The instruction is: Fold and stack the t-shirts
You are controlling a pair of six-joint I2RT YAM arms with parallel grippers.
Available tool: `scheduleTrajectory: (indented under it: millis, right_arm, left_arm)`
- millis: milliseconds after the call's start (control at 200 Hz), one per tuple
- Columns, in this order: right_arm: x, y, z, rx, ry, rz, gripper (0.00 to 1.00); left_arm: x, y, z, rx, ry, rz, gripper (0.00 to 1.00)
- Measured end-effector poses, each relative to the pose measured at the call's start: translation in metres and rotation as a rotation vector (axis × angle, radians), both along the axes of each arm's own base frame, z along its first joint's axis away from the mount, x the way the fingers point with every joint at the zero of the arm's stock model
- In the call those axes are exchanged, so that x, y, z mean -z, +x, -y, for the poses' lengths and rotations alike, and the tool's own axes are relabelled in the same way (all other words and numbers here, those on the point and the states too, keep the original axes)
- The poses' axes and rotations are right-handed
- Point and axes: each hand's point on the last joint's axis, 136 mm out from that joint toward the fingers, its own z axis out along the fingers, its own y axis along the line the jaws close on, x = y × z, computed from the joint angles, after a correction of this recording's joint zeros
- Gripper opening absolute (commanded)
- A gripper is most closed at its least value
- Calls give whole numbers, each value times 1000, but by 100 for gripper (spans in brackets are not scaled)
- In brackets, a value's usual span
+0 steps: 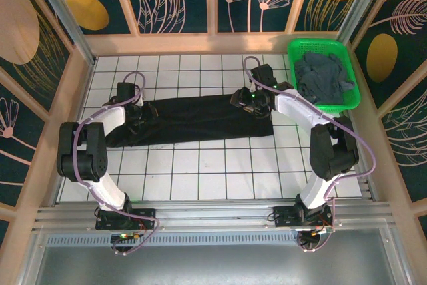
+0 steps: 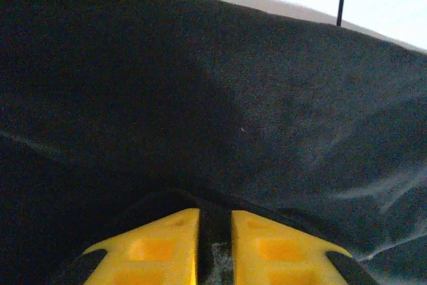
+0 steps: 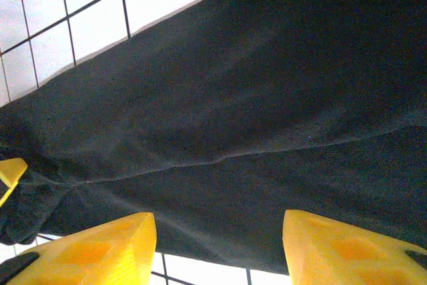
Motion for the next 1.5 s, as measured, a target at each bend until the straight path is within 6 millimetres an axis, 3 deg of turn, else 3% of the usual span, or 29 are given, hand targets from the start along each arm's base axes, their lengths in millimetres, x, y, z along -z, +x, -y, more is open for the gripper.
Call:
scheduleTrajectory:
  millis: [220,380,515,671,756,791,846,1031,1186,1326,1401,1501]
  right_arm:
    - [-3,2,0,4,3,6,53]
    - [-4,5,3,11,5,10,53]
    - [-4,6,5,16,6,12,53]
    - [-4,6,5,17,6,11,53]
    - [-1,5,6,17,7,4,53]
    - [0,4,7,18,7,-2,53]
    - [1,4,8,19,8,-6,53]
    - [8,-1,9,15,11,-26,52]
    - [10,-2,8,10,17,-29,52]
    - [15,-8,2,-4,29,-39,51]
    - [16,-12,-4,-17,36,-43,51]
    - [14,-15,-13,-32,44,-39,50]
  left_arm:
    - [-12,-22,8,-41,-44,-18,0]
    - [-26,-51,41,-58,-150,-46,0]
    - [-26,-75,61,-101,-223,-106,0]
    - [-18,-87,69,-168,-271,-176,0]
    - [-13,-92,78,-169,-275,-209,36]
    - [-9,-94,80,-172,-274,-227,45]
    - [-4,-98,82,-174,-272,-253,48]
    - [-6,-102,92,-171,-318,-286,39]
    - [-31,-96,88,-189,-300,-250,38]
    - [-64,-75,65,-260,-229,-138,48]
    - [-64,-70,51,-307,-214,-124,50]
    - [-48,-71,43,-360,-213,-170,49]
